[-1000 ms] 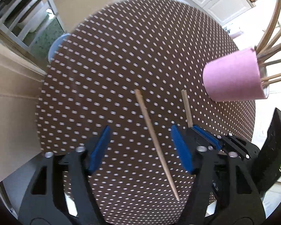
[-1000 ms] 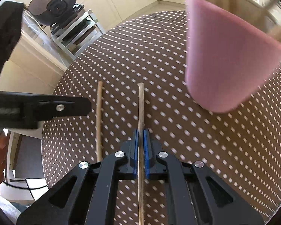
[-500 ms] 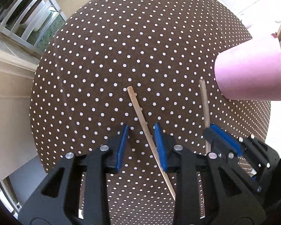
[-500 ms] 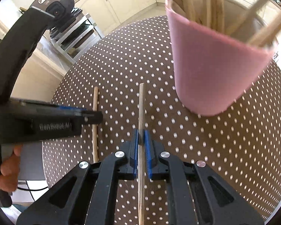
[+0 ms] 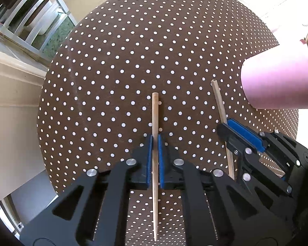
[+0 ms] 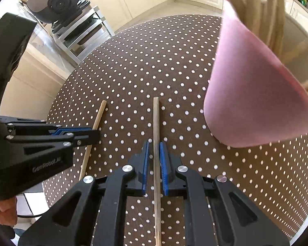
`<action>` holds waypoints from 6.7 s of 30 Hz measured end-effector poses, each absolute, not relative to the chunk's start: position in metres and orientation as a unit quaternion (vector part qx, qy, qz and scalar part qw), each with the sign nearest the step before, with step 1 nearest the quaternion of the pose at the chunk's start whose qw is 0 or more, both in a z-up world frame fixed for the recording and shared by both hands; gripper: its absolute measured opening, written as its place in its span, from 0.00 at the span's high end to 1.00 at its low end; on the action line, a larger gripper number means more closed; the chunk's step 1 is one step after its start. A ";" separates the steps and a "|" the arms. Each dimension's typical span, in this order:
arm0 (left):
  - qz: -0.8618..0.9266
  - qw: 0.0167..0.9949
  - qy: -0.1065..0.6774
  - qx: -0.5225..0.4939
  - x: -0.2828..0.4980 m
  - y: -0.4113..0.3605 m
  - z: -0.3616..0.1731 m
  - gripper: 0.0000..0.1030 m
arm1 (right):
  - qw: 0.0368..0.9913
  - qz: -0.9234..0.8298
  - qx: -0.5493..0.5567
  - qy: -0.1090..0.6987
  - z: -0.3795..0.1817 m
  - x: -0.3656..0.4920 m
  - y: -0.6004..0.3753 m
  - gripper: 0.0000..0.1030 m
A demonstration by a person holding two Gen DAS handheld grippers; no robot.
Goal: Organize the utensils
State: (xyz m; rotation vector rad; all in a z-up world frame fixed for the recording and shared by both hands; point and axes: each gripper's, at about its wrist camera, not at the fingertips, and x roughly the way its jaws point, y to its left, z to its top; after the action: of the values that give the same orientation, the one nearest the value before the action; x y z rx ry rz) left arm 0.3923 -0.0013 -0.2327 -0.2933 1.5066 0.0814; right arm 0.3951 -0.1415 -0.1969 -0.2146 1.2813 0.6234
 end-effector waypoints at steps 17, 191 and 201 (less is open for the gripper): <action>-0.019 0.763 0.632 -0.133 0.364 0.011 -0.167 0.94 | 0.784 0.293 -0.042 0.546 -0.149 0.376 -0.144 0.95; 0.112 0.977 0.179 -0.001 0.241 -0.099 0.111 0.08 | 0.936 0.296 -0.038 0.187 0.108 0.286 -0.300 0.13; 0.112 0.974 0.195 -0.011 0.240 -0.104 0.106 0.08 | 0.935 0.294 -0.034 0.198 0.102 0.289 -0.303 0.11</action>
State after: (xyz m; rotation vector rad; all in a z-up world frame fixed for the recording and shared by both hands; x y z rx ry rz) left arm 0.2403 -0.1040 0.1062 -0.0222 0.3925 0.2257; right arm 0.2888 -0.3032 0.1017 -0.0703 0.4039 0.6012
